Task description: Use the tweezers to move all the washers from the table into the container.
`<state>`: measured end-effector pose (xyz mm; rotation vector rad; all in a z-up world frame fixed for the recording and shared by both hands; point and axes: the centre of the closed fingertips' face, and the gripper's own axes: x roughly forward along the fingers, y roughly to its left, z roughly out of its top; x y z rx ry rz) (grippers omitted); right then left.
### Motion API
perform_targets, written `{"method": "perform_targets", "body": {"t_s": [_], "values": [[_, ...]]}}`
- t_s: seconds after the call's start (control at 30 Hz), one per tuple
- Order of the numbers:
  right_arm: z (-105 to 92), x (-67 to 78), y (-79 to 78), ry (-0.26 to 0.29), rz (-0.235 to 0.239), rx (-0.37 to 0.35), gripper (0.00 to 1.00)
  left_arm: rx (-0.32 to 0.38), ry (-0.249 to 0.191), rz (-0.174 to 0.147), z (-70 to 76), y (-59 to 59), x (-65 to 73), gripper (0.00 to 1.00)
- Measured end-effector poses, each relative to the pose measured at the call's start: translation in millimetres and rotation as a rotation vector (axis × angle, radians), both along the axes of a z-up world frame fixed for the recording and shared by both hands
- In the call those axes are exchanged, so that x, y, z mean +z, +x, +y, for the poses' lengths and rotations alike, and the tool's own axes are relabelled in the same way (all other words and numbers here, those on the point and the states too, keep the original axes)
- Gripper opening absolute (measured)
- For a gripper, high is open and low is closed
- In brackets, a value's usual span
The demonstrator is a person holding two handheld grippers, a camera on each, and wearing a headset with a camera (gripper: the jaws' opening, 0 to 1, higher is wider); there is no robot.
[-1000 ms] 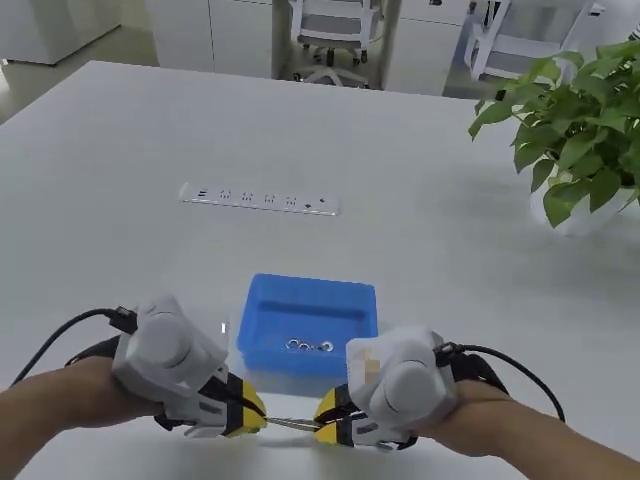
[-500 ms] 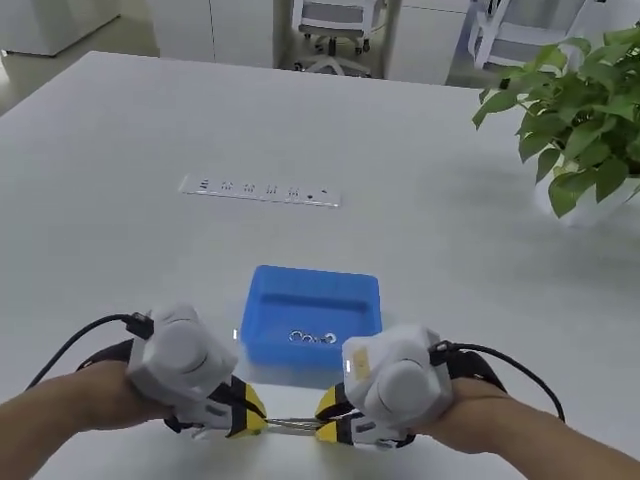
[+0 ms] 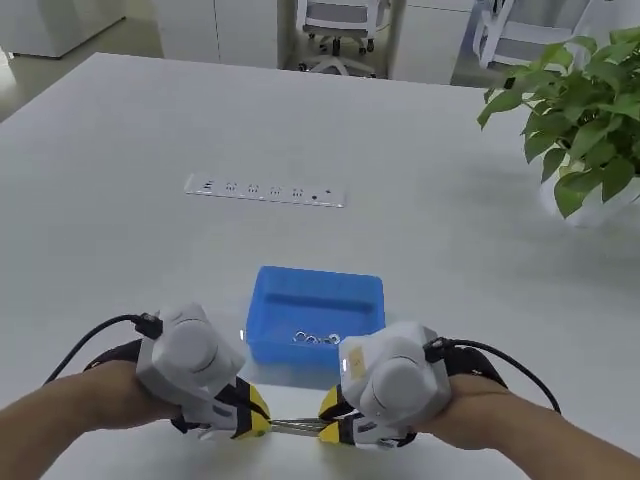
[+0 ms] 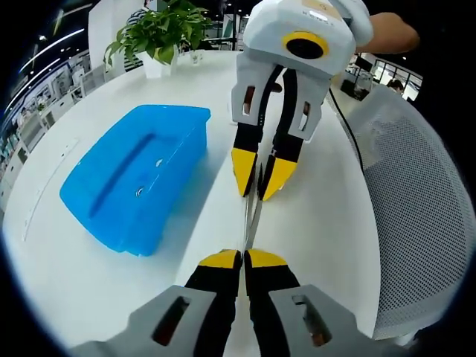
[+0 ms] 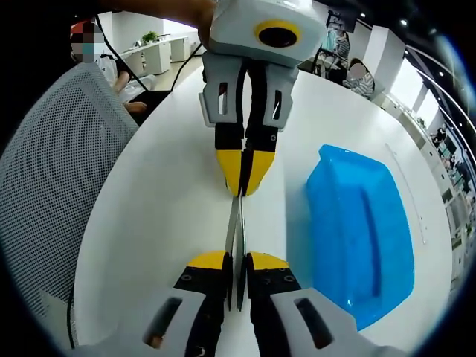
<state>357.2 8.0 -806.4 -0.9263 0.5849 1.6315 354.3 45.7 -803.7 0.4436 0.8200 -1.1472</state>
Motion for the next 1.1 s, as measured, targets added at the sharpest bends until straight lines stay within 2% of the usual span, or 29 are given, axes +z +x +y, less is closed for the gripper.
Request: {"method": "perform_targets", "body": {"t_s": [0.13, 0.23, 0.3, 0.37, 0.43, 0.53, 0.67, 0.7, 0.87, 1.0, 1.1], "values": [[0.1, -0.1, 0.1, 0.004, 0.003, -0.010, 0.13, 0.012, -0.001, 0.006, 0.3, -0.2, 0.2, 0.07], [0.9, 1.5, 0.9, 0.015, 0.002, -0.039, 0.21, 0.022, -0.001, 0.007, 0.6, -1.9, 1.0, 0.11], [0.1, 3.8, 3.4, 0.028, -0.022, -0.054, 0.22, 0.030, -0.004, 0.008, 1.6, -3.7, 2.3, 0.14], [-0.7, 8.1, 2.3, 0.046, -0.009, -0.081, 0.24, 0.050, -0.013, 0.008, 3.4, -4.2, 4.3, 0.16], [-3.2, 13.0, 4.6, 0.062, -0.018, -0.104, 0.27, 0.077, -0.026, 0.006, 5.8, -3.1, 6.9, 0.20], [-7.4, 21.8, 7.8, 0.093, -0.007, -0.164, 0.31, 0.106, -0.039, -0.020, 10.7, -3.1, 13.9, 0.25], [-15.5, 33.6, 15.7, 0.126, -0.003, -0.241, 0.36, 0.161, -0.080, -0.049, 15.6, -0.5, 27.3, 0.31], [-16.9, 37.1, 17.3, 0.139, -0.002, -0.256, 0.37, 0.178, -0.093, -0.070, 17.4, 1.4, 32.9, 0.32], [-32.4, 54.9, 31.2, 0.196, 0.000, -0.379, 0.46, 0.235, -0.133, -0.128, 23.7, 6.3, 54.3, 0.44], [-44.8, 69.5, 38.6, 0.262, 0.000, -0.462, 0.53, 0.250, -0.157, -0.159, 25.9, 6.3, 67.2, 0.51], [-59.5, 75.7, 40.1, 0.284, 0.005, -0.502, 0.61, 0.265, -0.191, -0.179, 26.4, 6.0, 77.3, 0.59]]}}
